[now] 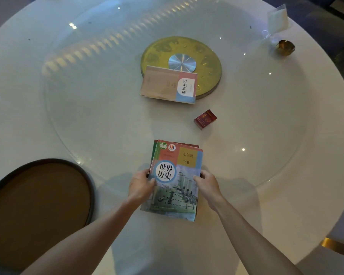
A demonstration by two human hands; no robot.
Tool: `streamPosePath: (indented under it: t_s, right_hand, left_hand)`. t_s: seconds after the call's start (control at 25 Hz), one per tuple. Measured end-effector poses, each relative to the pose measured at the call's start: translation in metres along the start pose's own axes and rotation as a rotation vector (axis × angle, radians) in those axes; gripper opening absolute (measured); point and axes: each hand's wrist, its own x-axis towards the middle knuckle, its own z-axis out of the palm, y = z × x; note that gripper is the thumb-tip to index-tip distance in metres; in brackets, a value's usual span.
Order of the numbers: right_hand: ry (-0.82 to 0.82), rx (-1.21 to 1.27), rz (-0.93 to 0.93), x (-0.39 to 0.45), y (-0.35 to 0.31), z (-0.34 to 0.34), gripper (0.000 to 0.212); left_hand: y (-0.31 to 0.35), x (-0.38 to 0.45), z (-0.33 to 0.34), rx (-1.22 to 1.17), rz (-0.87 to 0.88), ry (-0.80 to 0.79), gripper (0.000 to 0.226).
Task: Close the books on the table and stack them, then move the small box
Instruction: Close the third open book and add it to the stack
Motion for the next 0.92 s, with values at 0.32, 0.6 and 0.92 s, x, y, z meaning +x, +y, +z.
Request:
streamPosePath:
  t_s: [0.32, 0.6, 0.92]
  right_hand:
    - [-0.024, -0.038, -0.073, 0.001, -0.005, -0.001, 0.028]
    - [0.015, -0.003, -0.057, 0.009, -0.014, 0.001, 0.020]
    - [-0.011, -0.144, -0.037, 0.043, -0.033, -0.015, 0.016]
  left_hand:
    - [0.001, 0.004, -0.004, -0.059, -0.050, 0.014, 0.029]
    - [0.008, 0.012, -0.006, -0.158, -0.153, 0.068, 0.025]
    - [0.015, 0.044, -0.025, -0.086, -0.149, 0.066, 0.028]
